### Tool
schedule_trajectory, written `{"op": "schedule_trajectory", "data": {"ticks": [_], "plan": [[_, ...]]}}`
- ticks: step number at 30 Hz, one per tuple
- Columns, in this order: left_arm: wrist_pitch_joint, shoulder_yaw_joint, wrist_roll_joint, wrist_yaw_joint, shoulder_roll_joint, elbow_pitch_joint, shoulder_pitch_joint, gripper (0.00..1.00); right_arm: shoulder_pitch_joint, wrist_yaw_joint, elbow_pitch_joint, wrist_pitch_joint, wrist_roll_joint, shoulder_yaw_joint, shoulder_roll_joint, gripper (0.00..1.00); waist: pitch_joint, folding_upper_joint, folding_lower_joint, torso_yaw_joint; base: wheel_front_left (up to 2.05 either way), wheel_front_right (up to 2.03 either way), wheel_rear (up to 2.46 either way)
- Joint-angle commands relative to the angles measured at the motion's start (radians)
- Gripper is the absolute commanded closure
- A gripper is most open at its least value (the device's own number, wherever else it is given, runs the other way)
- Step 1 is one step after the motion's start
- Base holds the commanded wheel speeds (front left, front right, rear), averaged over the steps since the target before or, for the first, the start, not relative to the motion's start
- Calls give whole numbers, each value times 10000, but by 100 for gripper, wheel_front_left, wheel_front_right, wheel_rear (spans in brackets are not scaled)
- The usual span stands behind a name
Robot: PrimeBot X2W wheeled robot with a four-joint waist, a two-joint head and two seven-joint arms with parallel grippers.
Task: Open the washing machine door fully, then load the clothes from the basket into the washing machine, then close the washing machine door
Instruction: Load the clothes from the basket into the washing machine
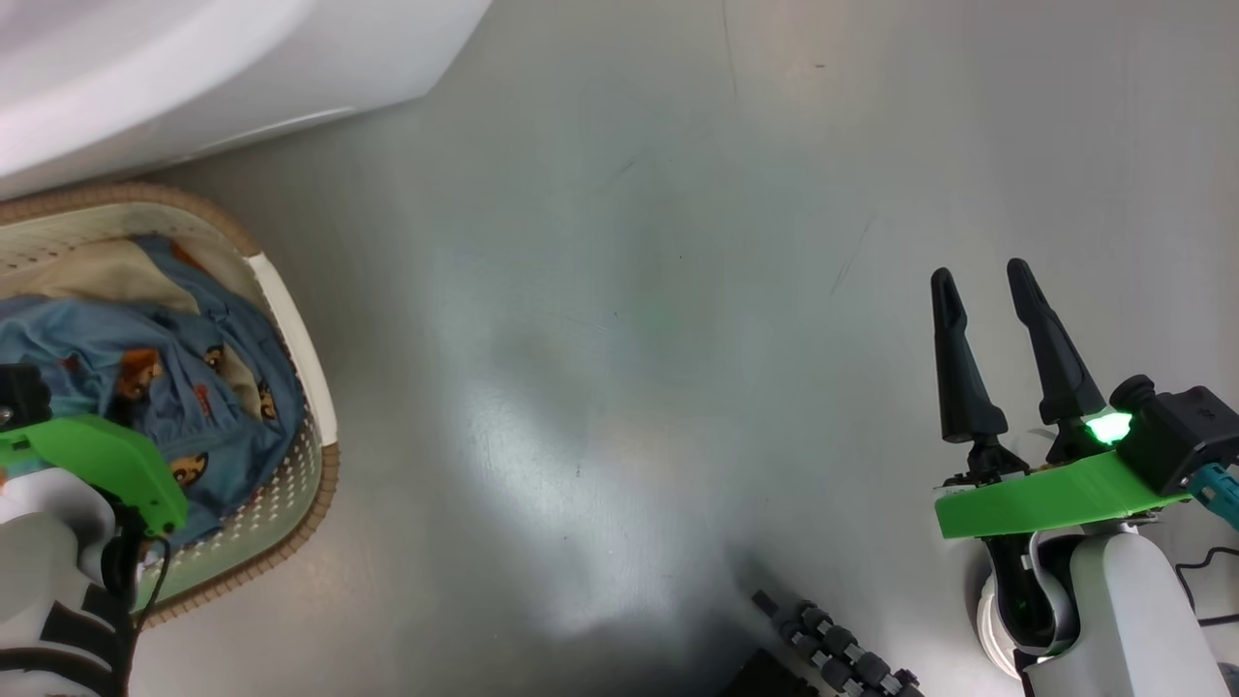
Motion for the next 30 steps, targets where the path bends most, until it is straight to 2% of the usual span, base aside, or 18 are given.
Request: {"op": "schedule_trajectory", "data": {"ticks": [1,9,19,22,30], "plan": [[-133,116,76,75,245,13,140,100,151,16,-232,-49,52,109,-97,0,-18,-1,-1,46,0,0,0],[-767,140,-153,45,-19,93,375,100,165,16,-189,-49,-42,-34,-97,0,-384,-1,-1,396,0,0,0],[-1324,290,-566,-72,-555,-153,1209,100,370,16,-161,-49,-425,-109,-97,0,-1439,-1,-1,1041,0,0,0],[-1358,401,-680,-86,-711,-573,1560,100,501,16,-149,-49,-554,-166,-97,0,-1857,-1,-1,1265,0,0,0],[-1366,944,-713,-3,-1211,-2726,3226,100,968,16,-54,-49,-728,-318,-186,0,-3311,-1,-1,1926,0,0,0]]}}
